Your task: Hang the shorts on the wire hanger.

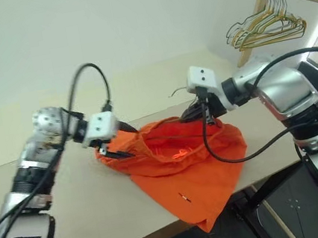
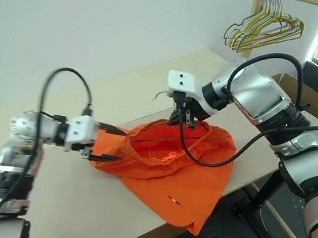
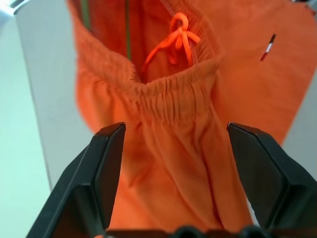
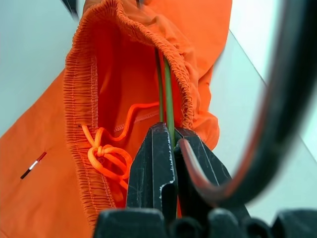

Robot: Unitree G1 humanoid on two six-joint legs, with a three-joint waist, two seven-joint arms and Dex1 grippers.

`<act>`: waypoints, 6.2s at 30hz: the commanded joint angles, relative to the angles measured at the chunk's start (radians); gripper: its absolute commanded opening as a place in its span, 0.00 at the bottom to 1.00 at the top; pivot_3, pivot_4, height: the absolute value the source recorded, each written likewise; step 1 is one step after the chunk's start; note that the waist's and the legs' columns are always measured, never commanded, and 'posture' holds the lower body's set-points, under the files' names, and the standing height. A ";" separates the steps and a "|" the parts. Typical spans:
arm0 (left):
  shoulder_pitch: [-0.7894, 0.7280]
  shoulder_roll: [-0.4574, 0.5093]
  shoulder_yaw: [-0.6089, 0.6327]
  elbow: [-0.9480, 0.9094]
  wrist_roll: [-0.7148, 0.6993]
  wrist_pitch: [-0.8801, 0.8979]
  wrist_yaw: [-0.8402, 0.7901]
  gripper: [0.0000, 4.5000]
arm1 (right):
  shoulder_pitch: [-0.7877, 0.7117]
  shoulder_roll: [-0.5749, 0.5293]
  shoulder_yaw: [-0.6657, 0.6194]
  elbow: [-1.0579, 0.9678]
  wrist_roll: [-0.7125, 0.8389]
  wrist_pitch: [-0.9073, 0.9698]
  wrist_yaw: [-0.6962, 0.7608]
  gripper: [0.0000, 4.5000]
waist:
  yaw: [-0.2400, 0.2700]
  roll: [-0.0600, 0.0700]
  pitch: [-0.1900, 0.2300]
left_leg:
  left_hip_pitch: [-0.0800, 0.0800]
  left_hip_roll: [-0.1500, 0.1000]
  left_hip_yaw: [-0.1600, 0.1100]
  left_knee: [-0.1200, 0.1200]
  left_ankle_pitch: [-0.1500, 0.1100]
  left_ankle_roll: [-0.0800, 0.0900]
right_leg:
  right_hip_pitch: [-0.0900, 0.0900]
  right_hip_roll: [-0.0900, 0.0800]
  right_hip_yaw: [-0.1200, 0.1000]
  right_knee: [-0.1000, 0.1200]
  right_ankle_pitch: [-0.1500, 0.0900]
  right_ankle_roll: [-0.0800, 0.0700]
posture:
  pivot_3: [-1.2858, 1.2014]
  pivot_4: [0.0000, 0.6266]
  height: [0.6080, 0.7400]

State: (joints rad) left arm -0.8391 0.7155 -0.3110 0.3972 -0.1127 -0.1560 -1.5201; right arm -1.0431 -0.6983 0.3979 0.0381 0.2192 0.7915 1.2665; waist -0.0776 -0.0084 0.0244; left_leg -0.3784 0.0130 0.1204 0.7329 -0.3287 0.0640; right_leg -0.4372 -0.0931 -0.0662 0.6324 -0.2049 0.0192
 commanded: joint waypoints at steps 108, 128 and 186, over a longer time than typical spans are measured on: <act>-0.203 -0.163 0.084 0.246 0.089 0.051 0.065 0.00 | 0.317 -0.274 -0.077 -0.232 -0.136 -0.088 -0.185 1.00 | -0.044 0.000 0.000 | 0.004 0.002 0.003 0.001 -0.002 0.004 | -0.001 -0.003 0.009 -0.002 0.000 0.001 | 0.46 0.00 1.00; -0.189 -0.148 0.092 0.238 0.074 -0.002 0.041 0.00 | 0.251 -0.232 -0.045 -0.124 -0.165 -0.164 -0.004 0.00 | -0.042 0.001 0.000 | 0.003 0.002 0.003 0.001 -0.002 0.004 | -0.001 -0.003 0.008 -0.002 0.000 0.001 | 0.47 0.00 1.00; 0.053 -0.027 0.533 -0.442 -0.620 0.809 0.390 1.00 | 0.589 -0.310 -1.303 0.042 0.970 0.823 -1.701 0.00 | -0.076 0.002 -0.001 | 0.027 0.003 0.019 -0.007 -0.004 0.006 | 0.015 -0.001 0.028 -0.004 0.000 0.003 | 0.43 0.00 1.00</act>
State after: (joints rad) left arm -0.7770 0.6755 0.1962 -0.0164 -0.7089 0.6462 -1.1336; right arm -0.4078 -0.9823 -0.8598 0.0735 1.1761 1.6069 -0.3731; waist -0.1532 -0.0067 0.0238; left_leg -0.3518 0.0155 0.1392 0.7255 -0.3328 0.0704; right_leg -0.4224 -0.0943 -0.0385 0.6287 -0.2053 0.0222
